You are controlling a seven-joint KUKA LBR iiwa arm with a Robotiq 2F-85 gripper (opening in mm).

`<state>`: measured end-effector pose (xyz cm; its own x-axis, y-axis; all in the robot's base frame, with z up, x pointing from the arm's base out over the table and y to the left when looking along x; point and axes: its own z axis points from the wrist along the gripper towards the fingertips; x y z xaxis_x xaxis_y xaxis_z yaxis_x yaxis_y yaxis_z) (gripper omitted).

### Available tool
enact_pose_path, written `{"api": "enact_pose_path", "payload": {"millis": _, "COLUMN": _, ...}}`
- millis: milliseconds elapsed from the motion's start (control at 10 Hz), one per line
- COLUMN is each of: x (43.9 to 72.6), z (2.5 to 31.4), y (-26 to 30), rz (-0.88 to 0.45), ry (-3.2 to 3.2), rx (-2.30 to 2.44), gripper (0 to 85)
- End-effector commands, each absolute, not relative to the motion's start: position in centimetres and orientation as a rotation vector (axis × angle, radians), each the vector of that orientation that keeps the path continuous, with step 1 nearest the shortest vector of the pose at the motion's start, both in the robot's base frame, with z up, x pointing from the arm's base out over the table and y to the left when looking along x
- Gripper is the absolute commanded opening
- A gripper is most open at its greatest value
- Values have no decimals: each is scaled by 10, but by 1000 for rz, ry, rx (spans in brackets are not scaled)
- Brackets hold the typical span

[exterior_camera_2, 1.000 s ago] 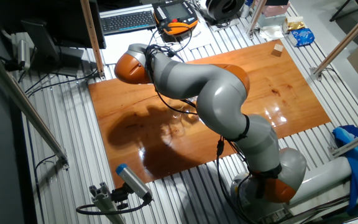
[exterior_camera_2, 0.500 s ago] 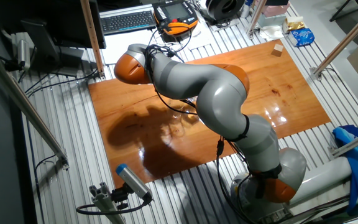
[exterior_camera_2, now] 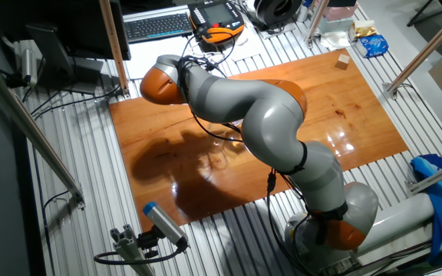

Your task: Pour the water from one cup into another empty cup

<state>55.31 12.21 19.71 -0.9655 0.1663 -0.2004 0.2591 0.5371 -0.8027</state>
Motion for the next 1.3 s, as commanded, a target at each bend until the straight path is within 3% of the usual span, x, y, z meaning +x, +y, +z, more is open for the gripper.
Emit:
{"api": "enact_pose_path", "payload": {"millis": 0, "x": 553, "z": 198, "y": 122, "rz": -1423, "ry": 2661, "rx": 373, "gripper": 0}}
{"api": "enact_pose_path", "payload": {"millis": 1200, "x": 552, "z": 203, "y": 120, "rz": -1487, "ry": 2636, "rx": 384, "gripper": 0}}
